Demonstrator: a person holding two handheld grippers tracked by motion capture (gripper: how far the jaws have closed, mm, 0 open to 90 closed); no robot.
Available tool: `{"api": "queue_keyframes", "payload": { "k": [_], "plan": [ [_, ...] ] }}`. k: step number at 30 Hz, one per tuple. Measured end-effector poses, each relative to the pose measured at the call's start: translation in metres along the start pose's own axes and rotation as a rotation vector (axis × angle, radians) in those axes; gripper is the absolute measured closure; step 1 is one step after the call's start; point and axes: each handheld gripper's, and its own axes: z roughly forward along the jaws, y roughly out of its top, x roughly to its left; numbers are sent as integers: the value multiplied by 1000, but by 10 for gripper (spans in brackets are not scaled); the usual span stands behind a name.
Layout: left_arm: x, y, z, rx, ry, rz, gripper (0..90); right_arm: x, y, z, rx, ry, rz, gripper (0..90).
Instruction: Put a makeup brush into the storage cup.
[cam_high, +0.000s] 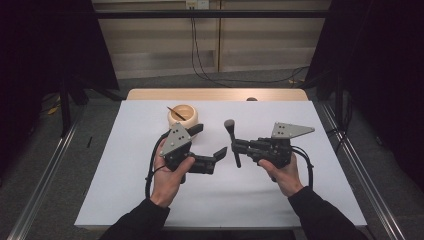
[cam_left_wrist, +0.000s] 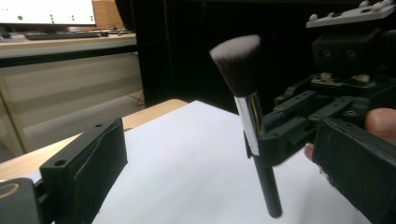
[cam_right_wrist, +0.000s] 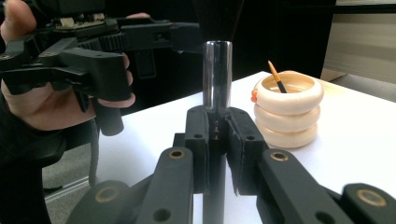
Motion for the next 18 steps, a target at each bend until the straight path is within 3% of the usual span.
{"api": "queue_keyframes", "payload": {
  "k": [2, 3, 7, 9, 10, 12, 14, 18],
  "plan": [
    [-2, 2, 3, -3, -17, -11, 41, 1, -2, 2, 1, 1, 4, 801],
    [-4, 3, 3, 4, -5, -13, 45, 1, -3, 3, 1, 2, 10, 801],
    [-7, 7, 5, -3, -23, 13, 64, 2, -6, 7, 15, 13, 7, 801],
    [-9, 7, 6, -8, -12, 7, 100, 3, -6, 7, 12, 5, 3, 801],
    [-9, 7, 5, 16, -13, 14, 102, 3, -6, 7, 12, 3, 0, 801],
    [-11, 6, 7, 10, -6, 31, 115, 4, -5, 7, 6, 7, 4, 801],
    [-12, 5, 8, 15, -32, 30, 156, 5, -4, 6, 0, 5, 3, 801],
    [-14, 4, 9, 24, -17, 1, 241, 7, -5, 8, 4, 15, 0, 801]
  ]
}}
